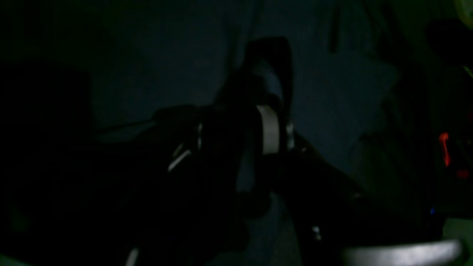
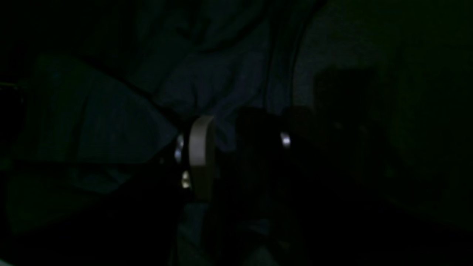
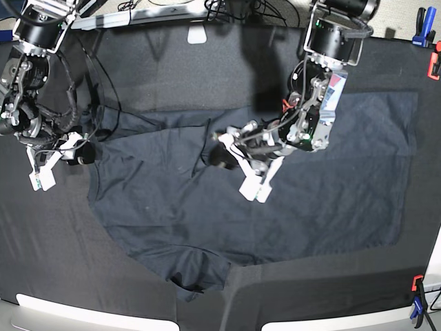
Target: Layout the t-shirt on the table in an organized manner, then fold the t-shirt properly
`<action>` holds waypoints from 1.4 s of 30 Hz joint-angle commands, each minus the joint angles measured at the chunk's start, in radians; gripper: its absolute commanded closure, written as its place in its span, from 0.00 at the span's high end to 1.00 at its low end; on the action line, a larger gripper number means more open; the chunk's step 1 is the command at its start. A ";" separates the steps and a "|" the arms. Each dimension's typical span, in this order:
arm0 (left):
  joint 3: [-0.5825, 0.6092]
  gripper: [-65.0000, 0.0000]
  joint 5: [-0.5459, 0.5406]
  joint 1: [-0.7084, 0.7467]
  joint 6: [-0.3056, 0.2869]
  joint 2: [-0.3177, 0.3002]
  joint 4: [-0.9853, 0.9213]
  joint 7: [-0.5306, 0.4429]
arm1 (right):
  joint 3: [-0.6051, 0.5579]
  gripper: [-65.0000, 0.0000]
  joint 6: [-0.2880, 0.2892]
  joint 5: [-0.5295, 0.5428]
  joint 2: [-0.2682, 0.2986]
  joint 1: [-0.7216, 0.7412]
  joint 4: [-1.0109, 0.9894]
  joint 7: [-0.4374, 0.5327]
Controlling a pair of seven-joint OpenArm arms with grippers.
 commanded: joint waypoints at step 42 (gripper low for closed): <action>0.164 0.07 0.418 -0.037 -0.004 -0.175 0.017 -0.381 | 0.006 0.33 0.002 0.014 0.019 0.016 0.018 0.008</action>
